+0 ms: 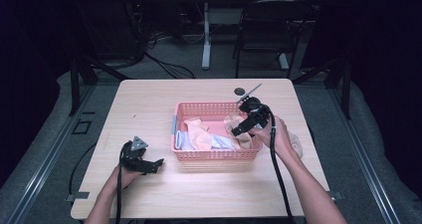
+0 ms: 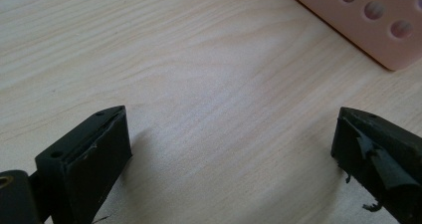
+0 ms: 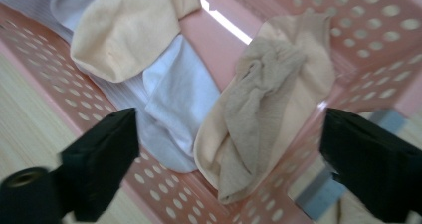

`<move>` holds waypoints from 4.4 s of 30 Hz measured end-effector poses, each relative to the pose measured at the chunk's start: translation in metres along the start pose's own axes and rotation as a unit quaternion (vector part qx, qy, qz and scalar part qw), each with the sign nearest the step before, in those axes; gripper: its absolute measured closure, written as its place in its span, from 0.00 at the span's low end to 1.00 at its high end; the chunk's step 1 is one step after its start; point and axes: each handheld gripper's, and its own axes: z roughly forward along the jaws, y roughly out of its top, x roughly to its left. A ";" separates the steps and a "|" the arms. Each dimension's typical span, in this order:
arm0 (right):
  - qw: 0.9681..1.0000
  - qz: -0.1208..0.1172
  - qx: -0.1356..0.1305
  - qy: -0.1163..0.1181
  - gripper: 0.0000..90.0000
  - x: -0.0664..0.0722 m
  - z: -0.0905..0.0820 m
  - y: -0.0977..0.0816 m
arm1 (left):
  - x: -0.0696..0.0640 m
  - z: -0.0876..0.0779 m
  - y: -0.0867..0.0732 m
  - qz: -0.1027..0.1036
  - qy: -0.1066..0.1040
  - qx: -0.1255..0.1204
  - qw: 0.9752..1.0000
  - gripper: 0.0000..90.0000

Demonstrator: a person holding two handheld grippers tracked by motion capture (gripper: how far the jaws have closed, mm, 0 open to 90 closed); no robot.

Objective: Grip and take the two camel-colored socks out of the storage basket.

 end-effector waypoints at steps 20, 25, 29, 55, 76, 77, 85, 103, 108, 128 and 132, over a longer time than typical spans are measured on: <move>0.994 0.037 0.094 -0.034 0.93 -0.012 0.070 0.006 | 0.000 0.000 0.000 -0.001 -0.001 0.000 1.000 0.02; 0.997 0.045 0.055 -0.023 0.94 -0.012 0.051 0.008 | 0.000 0.000 0.000 -0.002 -0.001 0.000 1.000 0.02; 0.999 0.048 0.017 -0.012 0.94 -0.008 0.031 0.010 | 0.000 0.000 0.000 0.000 -0.001 0.000 1.000 0.02; 0.999 0.016 -0.034 0.014 0.94 0.003 -0.036 0.021 | 0.000 0.000 0.000 -0.001 -0.001 -0.001 1.000 0.02; 0.996 0.029 -0.079 -0.002 0.93 -0.009 -0.098 0.004 | 0.000 0.000 0.000 0.001 -0.003 0.001 1.000 0.02; 0.997 0.029 -0.076 -0.005 0.93 -0.010 -0.101 0.002 | 0.000 0.000 0.000 0.001 -0.003 0.001 1.000 0.02; 0.995 0.048 -0.079 -0.022 0.93 -0.029 -0.113 -0.016 | 0.000 0.000 0.000 0.001 -0.003 0.001 1.000 0.02; 0.989 0.138 -0.038 -0.041 0.92 -0.084 -0.065 -0.081 | 0.000 0.000 0.000 0.001 -0.002 0.000 1.000 0.02; 0.985 0.165 0.005 -0.040 0.92 -0.099 -0.027 -0.091 | 0.000 0.000 0.000 0.001 -0.003 0.000 1.000 0.02; 0.986 0.154 -0.025 -0.054 0.08 -0.090 -0.049 -0.105 | 0.000 0.000 0.000 0.002 -0.003 0.000 1.000 0.02; 0.988 0.140 -0.035 -0.059 0.01 -0.080 -0.059 -0.113 | 0.000 0.000 0.000 0.002 -0.002 0.000 1.000 0.02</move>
